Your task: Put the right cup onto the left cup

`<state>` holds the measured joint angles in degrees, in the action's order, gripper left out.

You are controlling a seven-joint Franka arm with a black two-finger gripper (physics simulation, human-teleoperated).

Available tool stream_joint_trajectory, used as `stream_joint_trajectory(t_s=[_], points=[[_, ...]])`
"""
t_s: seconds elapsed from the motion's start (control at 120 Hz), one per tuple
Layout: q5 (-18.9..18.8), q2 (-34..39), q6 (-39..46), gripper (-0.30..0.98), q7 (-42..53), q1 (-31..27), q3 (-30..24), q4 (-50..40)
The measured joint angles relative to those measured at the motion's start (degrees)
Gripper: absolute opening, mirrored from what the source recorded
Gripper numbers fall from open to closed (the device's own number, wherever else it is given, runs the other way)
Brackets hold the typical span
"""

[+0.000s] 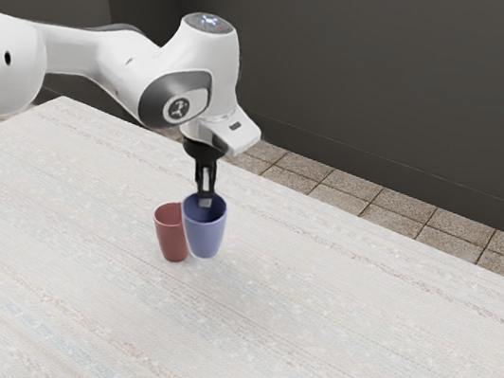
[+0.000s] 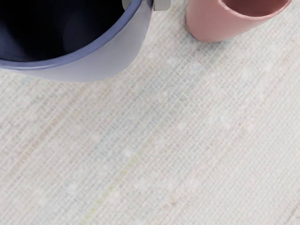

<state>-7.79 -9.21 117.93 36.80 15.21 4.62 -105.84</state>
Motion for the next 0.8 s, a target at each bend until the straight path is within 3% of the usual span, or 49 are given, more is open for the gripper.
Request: stream_joint_trajectory(t_s=[0.425,0.8], points=[[-7.25,-3.06,-2.58,-0.10,1.31,-1.98,3.09,6.77],[-8.36,-5.85,-2.95,-0.10,3.08,-4.64,3.11,7.89]])
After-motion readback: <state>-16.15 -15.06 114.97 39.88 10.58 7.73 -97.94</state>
